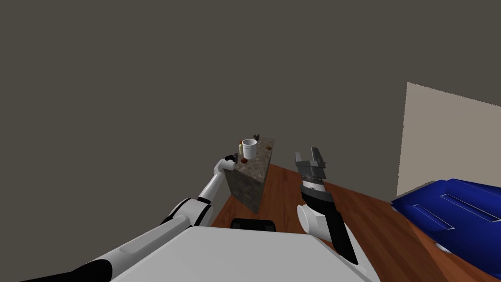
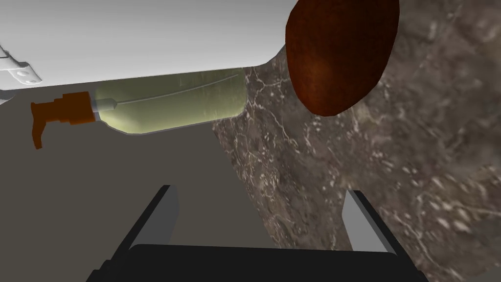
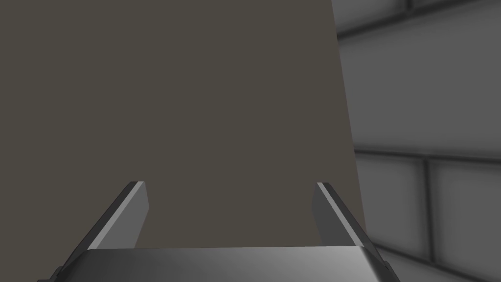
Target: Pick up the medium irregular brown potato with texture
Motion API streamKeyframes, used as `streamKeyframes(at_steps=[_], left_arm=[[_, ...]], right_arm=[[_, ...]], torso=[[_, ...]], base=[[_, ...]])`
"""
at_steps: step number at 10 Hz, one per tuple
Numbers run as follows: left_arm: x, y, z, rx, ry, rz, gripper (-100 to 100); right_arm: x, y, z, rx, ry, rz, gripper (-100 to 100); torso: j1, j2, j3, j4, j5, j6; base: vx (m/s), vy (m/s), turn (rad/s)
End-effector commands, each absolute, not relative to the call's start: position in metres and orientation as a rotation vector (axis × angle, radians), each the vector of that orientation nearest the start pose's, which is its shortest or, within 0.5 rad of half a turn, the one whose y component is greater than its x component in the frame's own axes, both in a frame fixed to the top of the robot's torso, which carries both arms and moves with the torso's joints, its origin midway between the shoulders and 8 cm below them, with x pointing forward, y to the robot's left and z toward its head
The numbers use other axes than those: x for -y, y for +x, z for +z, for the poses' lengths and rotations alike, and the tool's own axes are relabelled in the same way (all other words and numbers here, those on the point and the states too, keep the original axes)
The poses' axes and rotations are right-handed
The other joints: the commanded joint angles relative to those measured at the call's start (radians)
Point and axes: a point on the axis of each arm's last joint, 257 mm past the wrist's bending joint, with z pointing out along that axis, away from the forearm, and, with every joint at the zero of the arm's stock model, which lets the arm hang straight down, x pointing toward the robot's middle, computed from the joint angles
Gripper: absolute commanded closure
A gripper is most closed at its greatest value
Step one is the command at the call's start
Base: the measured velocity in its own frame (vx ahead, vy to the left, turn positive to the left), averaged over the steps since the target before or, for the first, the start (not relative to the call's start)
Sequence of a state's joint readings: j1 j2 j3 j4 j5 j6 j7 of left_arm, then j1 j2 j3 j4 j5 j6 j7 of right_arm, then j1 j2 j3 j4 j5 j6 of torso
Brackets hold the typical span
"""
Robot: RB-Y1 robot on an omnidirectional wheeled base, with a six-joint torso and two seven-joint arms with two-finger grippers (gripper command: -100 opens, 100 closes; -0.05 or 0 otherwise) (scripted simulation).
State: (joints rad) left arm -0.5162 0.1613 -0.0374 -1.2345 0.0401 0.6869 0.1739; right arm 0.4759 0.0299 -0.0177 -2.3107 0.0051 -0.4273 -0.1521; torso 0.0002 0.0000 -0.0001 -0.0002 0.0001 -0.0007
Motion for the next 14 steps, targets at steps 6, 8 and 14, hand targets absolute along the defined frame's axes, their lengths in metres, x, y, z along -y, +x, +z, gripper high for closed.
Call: streamKeyframes(at_steps=[6,8,14], left_arm=[[-0.159,0.640,-0.289,-1.804,-1.638,-0.792,-100],[-0.152,0.637,-0.295,-1.841,-1.654,-0.753,-100],[-0.173,0.635,-0.313,-1.853,-1.704,-0.679,-100]], right_arm=[[0.286,0.350,0.032,-0.556,0.748,1.425,0],[0.286,0.350,0.032,-0.556,0.748,1.425,0],[0.286,0.350,0.032,-0.556,0.748,1.425,0]], torso=[[0.000,0.000,0.000,0.000,0.000,0.000],[0.000,0.000,0.000,0.000,0.000,0.000],[0.000,-0.001,0.000,0.000,0.000,0.000]], base=[[-0.001,0.009,-0.025],[0.002,0.006,-0.023],[0.016,-0.005,-0.066]])
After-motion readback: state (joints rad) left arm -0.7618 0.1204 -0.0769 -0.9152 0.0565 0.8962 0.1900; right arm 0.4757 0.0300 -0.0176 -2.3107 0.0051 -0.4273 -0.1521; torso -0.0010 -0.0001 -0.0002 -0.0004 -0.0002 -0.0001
